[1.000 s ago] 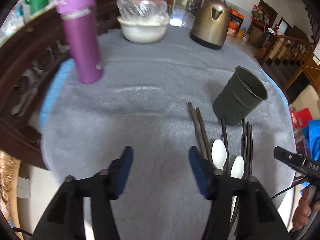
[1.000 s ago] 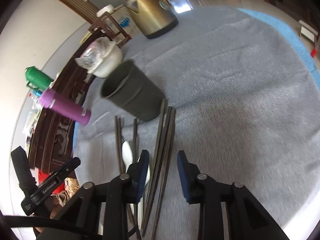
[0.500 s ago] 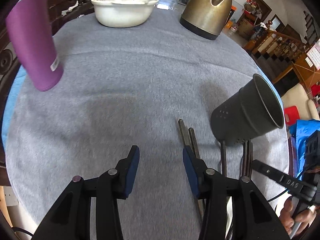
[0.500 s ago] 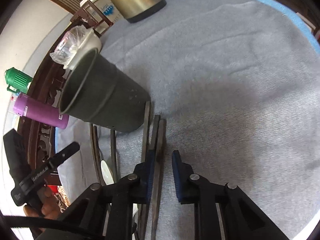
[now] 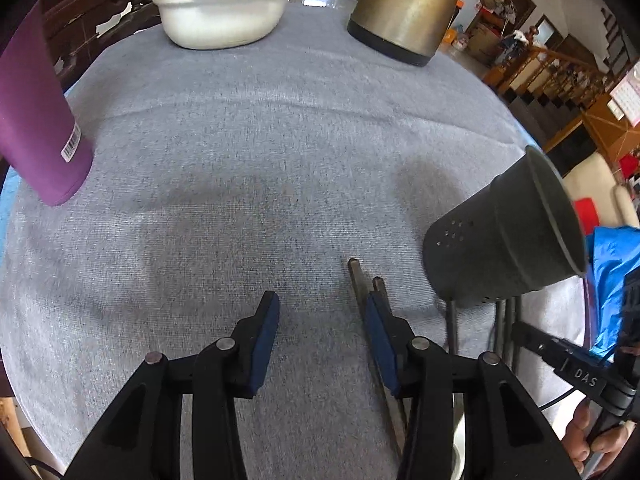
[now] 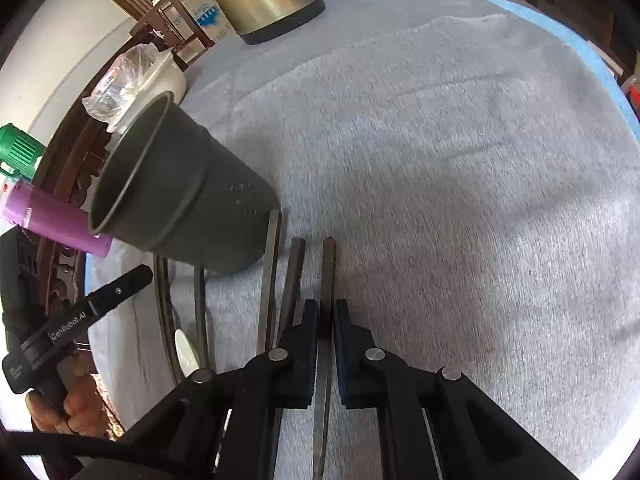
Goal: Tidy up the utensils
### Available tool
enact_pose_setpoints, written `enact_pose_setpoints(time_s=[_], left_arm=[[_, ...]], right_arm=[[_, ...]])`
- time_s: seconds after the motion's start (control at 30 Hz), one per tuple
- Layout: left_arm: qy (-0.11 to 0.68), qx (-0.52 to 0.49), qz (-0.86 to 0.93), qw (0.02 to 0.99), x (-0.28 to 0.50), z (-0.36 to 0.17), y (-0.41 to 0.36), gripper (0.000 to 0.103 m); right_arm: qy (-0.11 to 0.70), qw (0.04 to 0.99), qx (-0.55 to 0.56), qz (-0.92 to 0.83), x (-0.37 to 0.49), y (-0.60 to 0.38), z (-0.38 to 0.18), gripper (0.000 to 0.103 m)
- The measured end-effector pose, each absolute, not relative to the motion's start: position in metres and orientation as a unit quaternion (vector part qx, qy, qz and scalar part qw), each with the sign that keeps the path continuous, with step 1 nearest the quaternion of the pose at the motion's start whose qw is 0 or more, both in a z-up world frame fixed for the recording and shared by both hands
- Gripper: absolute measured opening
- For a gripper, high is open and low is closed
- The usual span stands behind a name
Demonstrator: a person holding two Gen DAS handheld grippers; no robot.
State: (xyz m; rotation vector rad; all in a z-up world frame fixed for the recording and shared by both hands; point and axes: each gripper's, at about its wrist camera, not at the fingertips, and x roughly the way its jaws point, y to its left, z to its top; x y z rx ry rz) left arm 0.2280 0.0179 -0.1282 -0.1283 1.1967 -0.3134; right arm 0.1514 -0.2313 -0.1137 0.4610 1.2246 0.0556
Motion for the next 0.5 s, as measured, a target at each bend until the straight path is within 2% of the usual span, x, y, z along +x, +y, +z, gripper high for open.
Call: enact_pose_setpoints(time_s=[0.2,0.5], left_arm=[[0.565,-0.039,-0.164,0.807,0.229,-0.127,0.008,0.037],[0.572,0.017,-0.170,0.802,0.212,-0.120,0.011,0.037]], right_arm=[[0.572,0.796,0.197,0.020,0.165,-0.223,-0.113,0.009],[0.584,0.797,0.155,0.016,0.165,-0.220,-0.108,0.009]])
